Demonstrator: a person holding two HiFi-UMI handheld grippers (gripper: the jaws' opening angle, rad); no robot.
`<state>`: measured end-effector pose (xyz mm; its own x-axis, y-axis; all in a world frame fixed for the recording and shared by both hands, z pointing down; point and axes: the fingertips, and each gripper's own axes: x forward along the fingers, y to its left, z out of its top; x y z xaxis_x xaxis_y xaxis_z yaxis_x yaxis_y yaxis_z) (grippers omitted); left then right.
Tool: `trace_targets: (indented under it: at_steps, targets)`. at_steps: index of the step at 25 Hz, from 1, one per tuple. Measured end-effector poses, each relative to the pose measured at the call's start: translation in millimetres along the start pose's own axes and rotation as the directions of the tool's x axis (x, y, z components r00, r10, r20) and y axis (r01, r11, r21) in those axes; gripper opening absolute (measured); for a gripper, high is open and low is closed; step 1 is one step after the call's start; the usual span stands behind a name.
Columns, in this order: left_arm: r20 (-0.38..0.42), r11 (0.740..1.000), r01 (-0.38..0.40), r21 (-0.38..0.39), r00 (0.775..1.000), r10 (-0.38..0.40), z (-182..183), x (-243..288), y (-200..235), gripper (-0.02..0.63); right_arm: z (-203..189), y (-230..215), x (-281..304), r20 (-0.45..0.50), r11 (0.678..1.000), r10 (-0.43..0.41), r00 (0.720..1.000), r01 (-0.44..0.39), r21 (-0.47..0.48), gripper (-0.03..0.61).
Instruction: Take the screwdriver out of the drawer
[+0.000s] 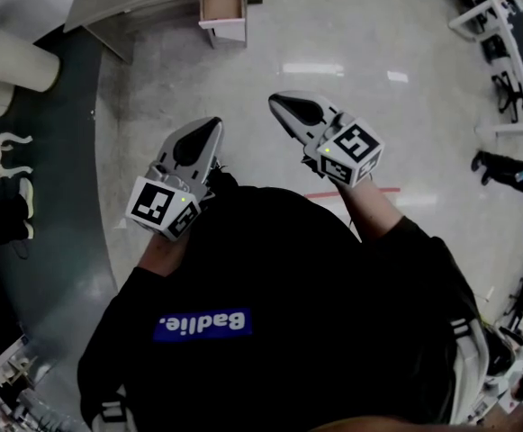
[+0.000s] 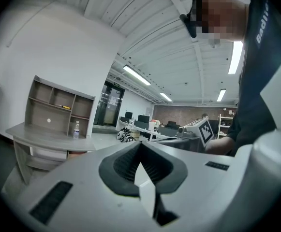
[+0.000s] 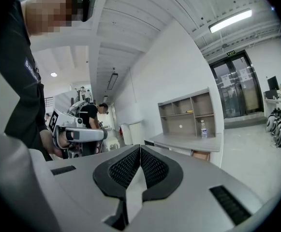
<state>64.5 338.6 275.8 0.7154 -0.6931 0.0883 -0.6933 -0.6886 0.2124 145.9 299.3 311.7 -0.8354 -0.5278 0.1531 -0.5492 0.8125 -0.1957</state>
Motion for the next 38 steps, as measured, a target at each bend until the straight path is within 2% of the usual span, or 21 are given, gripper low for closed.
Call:
trace_targets:
  at_steps: [6,13,19,23,25,31,38]
  targets:
    - [0.013,0.999,0.030,-0.029,0.999,-0.030,2,24,39,0.002,4,-27,30,-0.031,1.000,-0.028,0.999,0.027,-0.007,0.031]
    - [0.017,0.994,0.100,-0.043,0.995,-0.099,21,61,123,0.002,23,-74,102,-0.050,0.996,-0.089,0.995,0.089,-0.007,0.031]
    - [-0.003,0.983,0.176,-0.053,0.984,-0.176,41,90,196,0.002,40,-112,172,-0.065,0.991,-0.130,0.989,0.131,0.002,0.031]
    - [-0.024,0.974,0.214,-0.076,0.976,-0.216,47,109,237,0.002,43,-140,204,-0.109,0.984,-0.173,0.979,0.175,0.016,0.031]
    - [-0.035,0.969,0.235,-0.078,0.971,-0.238,50,118,254,0.002,51,-153,218,-0.095,0.981,-0.191,0.977,0.194,0.018,0.031]
    - [-0.038,0.963,0.254,-0.085,0.965,-0.258,67,147,278,0.002,69,-184,238,-0.077,0.977,-0.208,0.975,0.210,0.025,0.031]
    - [-0.049,0.973,0.210,-0.092,0.975,-0.215,65,193,289,0.002,69,-236,248,-0.079,0.988,-0.153,0.985,0.155,0.024,0.031]
